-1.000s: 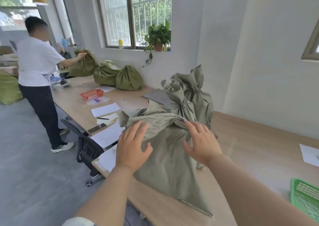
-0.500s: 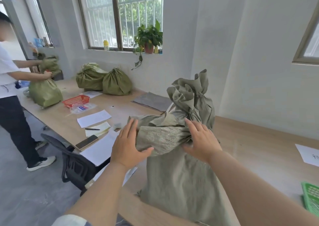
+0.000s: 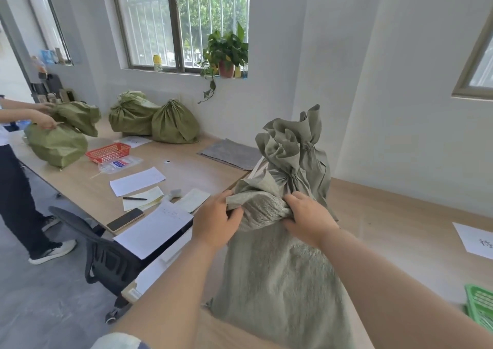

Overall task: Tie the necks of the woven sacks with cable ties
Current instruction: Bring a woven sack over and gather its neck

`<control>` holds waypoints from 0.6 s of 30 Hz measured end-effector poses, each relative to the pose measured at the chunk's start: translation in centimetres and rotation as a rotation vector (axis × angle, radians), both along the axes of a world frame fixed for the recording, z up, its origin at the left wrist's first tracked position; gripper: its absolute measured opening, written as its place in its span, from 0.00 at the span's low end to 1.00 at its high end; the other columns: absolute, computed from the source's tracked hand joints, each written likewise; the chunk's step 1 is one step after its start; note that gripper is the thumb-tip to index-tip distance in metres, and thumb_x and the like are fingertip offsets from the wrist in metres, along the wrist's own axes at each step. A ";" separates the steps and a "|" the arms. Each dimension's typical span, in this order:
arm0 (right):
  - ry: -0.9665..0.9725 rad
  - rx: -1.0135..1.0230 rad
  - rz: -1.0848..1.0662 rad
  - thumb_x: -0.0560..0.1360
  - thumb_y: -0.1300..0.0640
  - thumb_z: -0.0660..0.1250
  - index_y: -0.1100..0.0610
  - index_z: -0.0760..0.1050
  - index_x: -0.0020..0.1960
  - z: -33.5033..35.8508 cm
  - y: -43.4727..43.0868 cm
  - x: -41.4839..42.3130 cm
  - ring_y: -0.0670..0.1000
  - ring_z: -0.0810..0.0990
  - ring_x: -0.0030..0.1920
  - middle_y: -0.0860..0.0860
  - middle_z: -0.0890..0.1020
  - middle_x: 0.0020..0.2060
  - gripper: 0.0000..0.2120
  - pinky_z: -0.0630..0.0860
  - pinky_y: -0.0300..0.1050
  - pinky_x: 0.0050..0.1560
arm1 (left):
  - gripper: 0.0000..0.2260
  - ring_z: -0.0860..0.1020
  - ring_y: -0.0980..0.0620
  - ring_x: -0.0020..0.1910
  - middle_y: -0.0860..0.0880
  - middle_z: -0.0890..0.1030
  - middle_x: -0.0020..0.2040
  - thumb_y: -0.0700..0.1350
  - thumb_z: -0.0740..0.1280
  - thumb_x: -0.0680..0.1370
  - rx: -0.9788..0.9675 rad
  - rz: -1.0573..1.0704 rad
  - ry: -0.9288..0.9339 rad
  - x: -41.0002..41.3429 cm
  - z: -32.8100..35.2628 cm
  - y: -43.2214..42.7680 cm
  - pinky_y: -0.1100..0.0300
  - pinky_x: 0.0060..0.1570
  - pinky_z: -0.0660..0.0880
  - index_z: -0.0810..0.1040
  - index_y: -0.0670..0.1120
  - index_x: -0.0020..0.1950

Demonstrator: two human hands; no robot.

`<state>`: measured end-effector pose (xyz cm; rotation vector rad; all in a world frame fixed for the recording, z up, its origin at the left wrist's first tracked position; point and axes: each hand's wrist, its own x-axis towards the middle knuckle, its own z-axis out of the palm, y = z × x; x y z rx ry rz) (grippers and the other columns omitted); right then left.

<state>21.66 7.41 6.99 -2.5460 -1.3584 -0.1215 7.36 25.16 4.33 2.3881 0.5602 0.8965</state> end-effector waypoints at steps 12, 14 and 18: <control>0.410 0.494 -0.132 0.72 0.59 0.69 0.61 0.78 0.44 2.4 -3.3 0.5 0.49 0.78 0.41 0.54 0.83 0.40 0.05 0.72 0.36 0.39 | 0.12 0.67 0.51 0.31 0.48 0.68 0.29 0.52 0.62 0.71 -0.599 -0.338 -0.176 6.5 8.6 -5.5 0.54 0.37 0.63 0.65 0.47 0.32; 0.537 0.523 -0.154 0.72 0.56 0.72 0.56 0.81 0.50 2.5 -4.5 0.7 0.48 0.83 0.47 0.50 0.86 0.45 0.07 0.79 0.43 0.48 | 0.13 0.69 0.49 0.33 0.46 0.69 0.31 0.55 0.63 0.68 -0.634 -0.415 -0.146 7.6 9.5 -6.8 0.52 0.39 0.65 0.67 0.49 0.32; 0.725 0.674 -0.159 0.69 0.58 0.78 0.53 0.83 0.54 2.8 -7.1 0.6 0.50 0.85 0.52 0.49 0.87 0.49 0.13 0.80 0.56 0.58 | 0.14 0.67 0.51 0.30 0.50 0.68 0.29 0.49 0.64 0.72 -0.706 -0.597 -0.136 9.5 11.2 -10.4 0.52 0.37 0.65 0.64 0.51 0.29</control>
